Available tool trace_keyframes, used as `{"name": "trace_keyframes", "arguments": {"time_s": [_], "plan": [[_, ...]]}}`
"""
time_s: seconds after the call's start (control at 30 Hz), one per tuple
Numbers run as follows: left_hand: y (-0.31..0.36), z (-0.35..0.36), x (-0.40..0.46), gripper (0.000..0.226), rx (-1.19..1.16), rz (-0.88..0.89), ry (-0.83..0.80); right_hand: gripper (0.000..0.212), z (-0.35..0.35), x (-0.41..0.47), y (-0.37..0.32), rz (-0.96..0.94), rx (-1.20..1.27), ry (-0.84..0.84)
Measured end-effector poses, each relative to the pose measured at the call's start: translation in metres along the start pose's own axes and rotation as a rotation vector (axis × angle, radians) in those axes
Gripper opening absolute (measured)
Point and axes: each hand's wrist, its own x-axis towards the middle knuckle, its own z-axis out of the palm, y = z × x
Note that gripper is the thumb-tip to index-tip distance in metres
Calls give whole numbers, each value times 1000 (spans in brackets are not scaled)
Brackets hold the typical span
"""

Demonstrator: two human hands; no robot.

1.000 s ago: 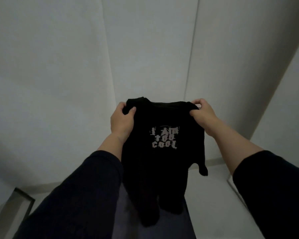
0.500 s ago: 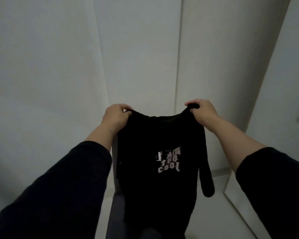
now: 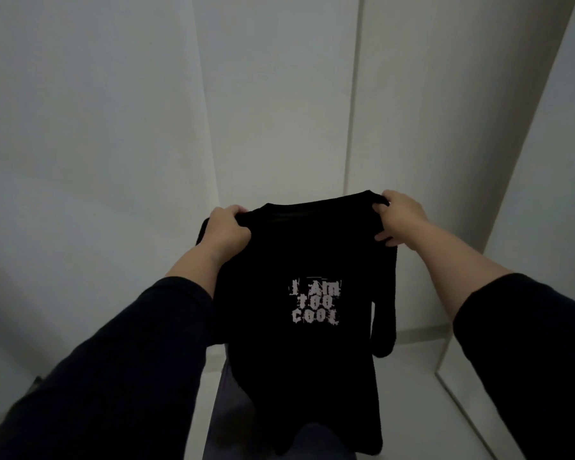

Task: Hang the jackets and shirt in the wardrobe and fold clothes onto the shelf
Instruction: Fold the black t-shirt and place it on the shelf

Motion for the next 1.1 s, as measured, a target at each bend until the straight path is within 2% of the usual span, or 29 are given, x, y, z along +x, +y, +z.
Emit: {"name": "trace_keyframes", "arguments": {"time_s": [0.07, 0.13, 0.27, 0.33, 0.43, 0.5, 0.67, 0.8, 0.93, 1.03, 1.1], "plan": [[1, -1, 0, 24, 54, 53, 52, 12, 0, 2, -1, -67, -45, -1], [5, -4, -2, 10, -47, 61, 100, 11, -3, 1, -2, -90, -87, -21], [11, -12, -6, 24, -142, 79, 107, 26, -6, 3, 3, -2, -254, -28], [14, -15, -8, 21, -217, 66, 101, 22, -5, 5, 7, 29, -280, 20], [24, -20, -13, 9, -367, 20, 38, 21, 3, 14, 12, 79, -169, 144], [30, -24, -14, 11, -458, -8, -16, 29, 8, 18, 12, 125, -81, 200], [40, -31, -13, 9, -602, -45, -44, 29, 10, 13, -1, 133, -104, 172], [45, -34, -12, 11, -675, -28, -24, 33, 13, 10, -16, 248, 86, 64], [46, -32, -12, 19, -782, -51, -41, 40, 17, -8, -30, 268, 471, -201], [45, -32, -11, 24, -868, -96, -96, 23, 21, -10, -38, 252, 806, -286], [43, -33, -10, 19, -909, -127, -146, 21, 24, -7, -43, 240, 988, -325]]}}
